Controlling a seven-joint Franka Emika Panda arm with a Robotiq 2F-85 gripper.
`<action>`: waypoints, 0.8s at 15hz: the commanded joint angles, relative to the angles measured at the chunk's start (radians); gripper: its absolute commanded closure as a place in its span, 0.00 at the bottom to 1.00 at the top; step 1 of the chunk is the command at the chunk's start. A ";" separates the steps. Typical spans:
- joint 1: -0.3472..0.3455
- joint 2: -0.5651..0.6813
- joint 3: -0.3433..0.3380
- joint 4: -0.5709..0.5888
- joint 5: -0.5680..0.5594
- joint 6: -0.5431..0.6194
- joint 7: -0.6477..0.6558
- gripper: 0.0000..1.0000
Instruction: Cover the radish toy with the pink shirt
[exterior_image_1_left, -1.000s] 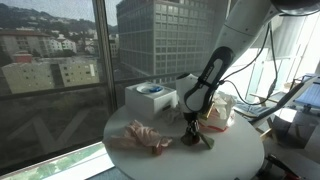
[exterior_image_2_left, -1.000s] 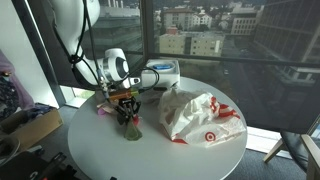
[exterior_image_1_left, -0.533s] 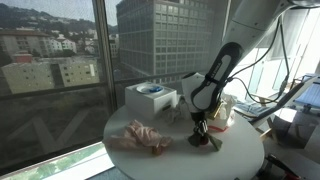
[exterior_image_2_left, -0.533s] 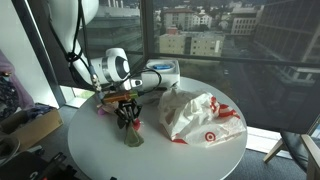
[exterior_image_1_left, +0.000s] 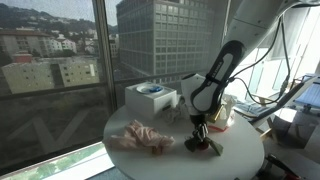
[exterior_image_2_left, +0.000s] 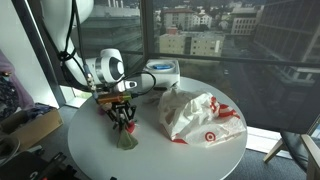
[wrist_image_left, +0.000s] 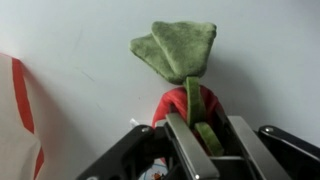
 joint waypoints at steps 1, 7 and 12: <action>-0.012 -0.043 0.020 -0.022 0.027 -0.040 0.005 0.31; -0.016 -0.123 0.068 0.011 0.107 -0.243 -0.010 0.00; 0.002 -0.131 0.110 0.154 0.120 -0.353 -0.003 0.00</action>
